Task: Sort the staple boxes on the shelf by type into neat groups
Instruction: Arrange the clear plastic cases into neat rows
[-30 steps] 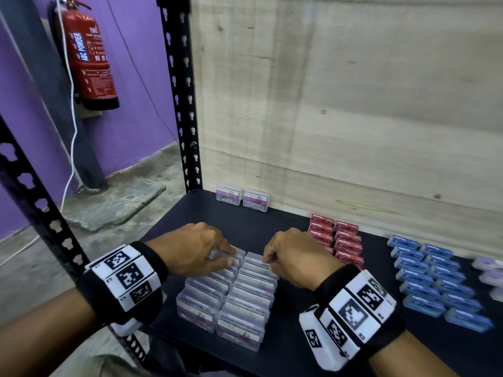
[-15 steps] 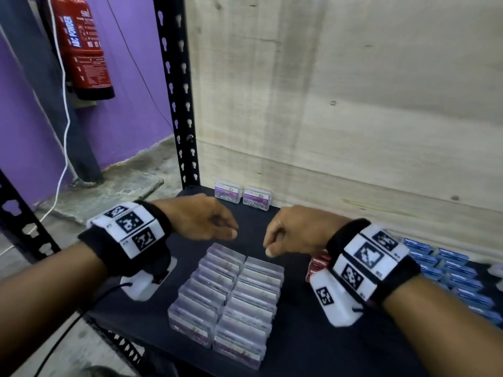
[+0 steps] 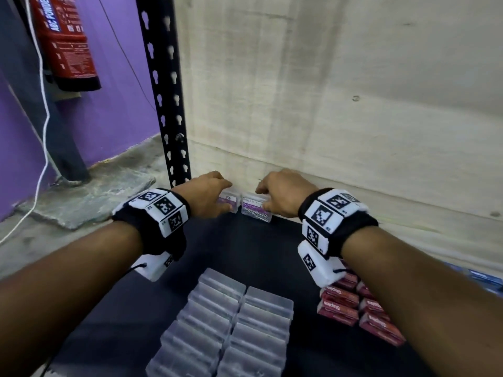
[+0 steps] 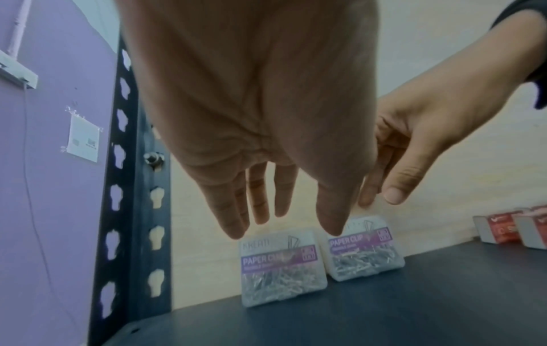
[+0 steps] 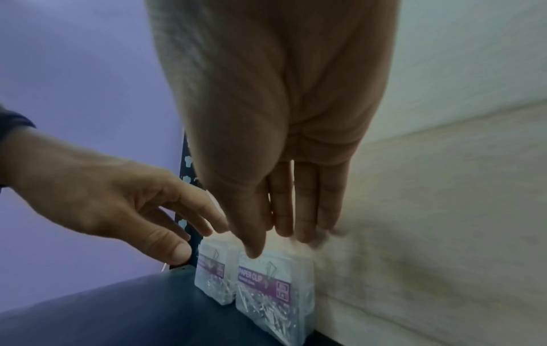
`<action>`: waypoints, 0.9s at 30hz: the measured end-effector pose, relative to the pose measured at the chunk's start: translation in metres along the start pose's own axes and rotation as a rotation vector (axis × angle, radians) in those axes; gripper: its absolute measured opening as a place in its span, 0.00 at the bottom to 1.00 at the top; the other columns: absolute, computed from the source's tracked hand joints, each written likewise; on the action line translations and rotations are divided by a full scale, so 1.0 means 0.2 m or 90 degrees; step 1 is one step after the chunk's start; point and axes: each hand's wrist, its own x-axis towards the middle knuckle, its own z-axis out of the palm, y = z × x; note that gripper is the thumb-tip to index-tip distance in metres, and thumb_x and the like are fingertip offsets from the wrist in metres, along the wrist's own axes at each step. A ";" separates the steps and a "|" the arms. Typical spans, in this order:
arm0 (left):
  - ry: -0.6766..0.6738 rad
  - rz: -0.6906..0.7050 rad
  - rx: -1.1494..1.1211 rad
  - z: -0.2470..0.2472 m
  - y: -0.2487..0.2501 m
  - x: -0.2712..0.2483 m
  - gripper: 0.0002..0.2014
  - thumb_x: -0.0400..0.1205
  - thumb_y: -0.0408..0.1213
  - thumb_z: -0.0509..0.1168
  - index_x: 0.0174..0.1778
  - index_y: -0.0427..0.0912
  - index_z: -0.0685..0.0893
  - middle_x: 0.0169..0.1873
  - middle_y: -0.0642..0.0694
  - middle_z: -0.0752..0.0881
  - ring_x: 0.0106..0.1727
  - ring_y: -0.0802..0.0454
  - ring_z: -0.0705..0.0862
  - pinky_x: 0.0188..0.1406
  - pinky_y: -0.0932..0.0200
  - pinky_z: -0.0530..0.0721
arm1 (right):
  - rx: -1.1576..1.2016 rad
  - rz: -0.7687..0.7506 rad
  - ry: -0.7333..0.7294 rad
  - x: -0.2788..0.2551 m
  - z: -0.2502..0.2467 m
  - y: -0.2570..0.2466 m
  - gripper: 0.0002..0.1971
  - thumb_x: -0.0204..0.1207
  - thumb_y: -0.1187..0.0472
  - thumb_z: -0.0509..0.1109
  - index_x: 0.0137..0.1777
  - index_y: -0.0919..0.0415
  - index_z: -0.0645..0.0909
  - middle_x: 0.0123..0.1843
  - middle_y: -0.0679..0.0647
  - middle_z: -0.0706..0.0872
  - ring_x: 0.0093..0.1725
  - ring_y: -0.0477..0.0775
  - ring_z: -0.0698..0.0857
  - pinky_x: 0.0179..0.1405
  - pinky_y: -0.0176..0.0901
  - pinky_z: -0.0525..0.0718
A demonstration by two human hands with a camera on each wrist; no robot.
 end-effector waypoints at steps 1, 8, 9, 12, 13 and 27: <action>0.007 0.007 0.004 0.01 -0.01 0.01 0.31 0.82 0.50 0.67 0.80 0.43 0.70 0.76 0.45 0.70 0.73 0.45 0.75 0.73 0.51 0.74 | 0.000 0.000 0.007 0.01 0.01 0.00 0.22 0.77 0.60 0.75 0.72 0.54 0.81 0.69 0.55 0.84 0.66 0.56 0.83 0.66 0.46 0.81; 0.041 0.029 0.043 0.05 -0.02 0.01 0.27 0.82 0.47 0.66 0.77 0.42 0.74 0.74 0.44 0.76 0.73 0.44 0.74 0.72 0.52 0.73 | 0.016 0.013 0.027 0.03 0.05 -0.02 0.16 0.75 0.68 0.75 0.62 0.59 0.88 0.61 0.57 0.89 0.58 0.58 0.88 0.60 0.49 0.86; 0.041 0.029 0.043 0.05 -0.02 0.01 0.27 0.82 0.47 0.66 0.77 0.43 0.74 0.73 0.44 0.77 0.72 0.44 0.75 0.71 0.53 0.74 | 0.025 0.017 0.028 0.04 0.05 -0.02 0.16 0.75 0.68 0.75 0.62 0.58 0.88 0.61 0.56 0.89 0.58 0.57 0.88 0.61 0.48 0.85; 0.028 0.019 0.044 0.03 -0.02 0.01 0.27 0.81 0.48 0.67 0.77 0.46 0.75 0.71 0.46 0.78 0.70 0.45 0.77 0.69 0.50 0.77 | 0.057 0.037 0.026 0.04 0.03 -0.02 0.17 0.74 0.70 0.76 0.60 0.54 0.88 0.60 0.53 0.89 0.58 0.54 0.88 0.61 0.44 0.85; 0.022 0.016 0.048 0.02 -0.02 0.01 0.27 0.81 0.48 0.67 0.76 0.48 0.75 0.71 0.46 0.79 0.70 0.45 0.77 0.69 0.49 0.77 | 0.068 0.042 0.024 0.04 0.03 -0.02 0.17 0.73 0.71 0.76 0.59 0.54 0.89 0.59 0.53 0.90 0.57 0.52 0.89 0.60 0.44 0.86; -0.088 0.047 0.068 -0.02 0.14 -0.26 0.23 0.80 0.48 0.67 0.73 0.56 0.80 0.69 0.50 0.81 0.66 0.47 0.81 0.65 0.49 0.82 | 0.110 0.050 -0.031 -0.35 0.03 -0.12 0.13 0.76 0.69 0.76 0.57 0.55 0.89 0.59 0.51 0.89 0.56 0.52 0.88 0.60 0.45 0.87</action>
